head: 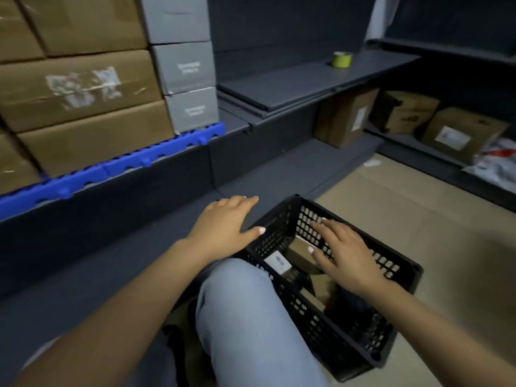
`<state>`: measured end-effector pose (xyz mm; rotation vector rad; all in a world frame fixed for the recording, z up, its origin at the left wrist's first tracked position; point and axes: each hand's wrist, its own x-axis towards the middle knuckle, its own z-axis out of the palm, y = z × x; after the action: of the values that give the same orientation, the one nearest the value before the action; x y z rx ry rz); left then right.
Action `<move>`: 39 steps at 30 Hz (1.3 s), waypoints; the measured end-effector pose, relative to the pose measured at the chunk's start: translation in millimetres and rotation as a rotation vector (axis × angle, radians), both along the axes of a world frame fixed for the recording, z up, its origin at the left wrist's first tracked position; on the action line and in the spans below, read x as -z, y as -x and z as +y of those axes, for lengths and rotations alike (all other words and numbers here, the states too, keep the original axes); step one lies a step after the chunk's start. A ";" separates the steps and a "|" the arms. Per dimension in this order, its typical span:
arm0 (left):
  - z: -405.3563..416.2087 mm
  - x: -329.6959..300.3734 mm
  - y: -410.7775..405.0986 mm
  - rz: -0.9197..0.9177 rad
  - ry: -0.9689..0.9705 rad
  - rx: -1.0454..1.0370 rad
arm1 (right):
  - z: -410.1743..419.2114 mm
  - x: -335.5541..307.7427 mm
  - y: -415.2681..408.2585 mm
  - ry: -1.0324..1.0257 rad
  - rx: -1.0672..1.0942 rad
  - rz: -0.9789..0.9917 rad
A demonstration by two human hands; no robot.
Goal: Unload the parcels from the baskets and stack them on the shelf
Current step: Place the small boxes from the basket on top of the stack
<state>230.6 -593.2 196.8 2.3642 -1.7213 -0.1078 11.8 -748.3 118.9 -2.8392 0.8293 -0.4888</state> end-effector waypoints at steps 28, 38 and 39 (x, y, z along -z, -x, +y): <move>-141.2 172.6 -85.6 0.089 -0.222 0.069 | -86.2 251.0 -36.5 -0.217 -0.230 1.182; -169.7 217.5 -78.4 0.119 -0.289 0.112 | -83.8 304.3 -35.0 -0.025 -0.359 1.099; -169.9 219.3 -77.3 0.111 -0.301 0.124 | -83.5 299.3 -31.9 -0.061 -0.335 1.064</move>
<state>308.0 -763.1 -22.4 2.3936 -1.9104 -0.5436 43.7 -831.8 -180.4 -2.9532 0.3984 1.1440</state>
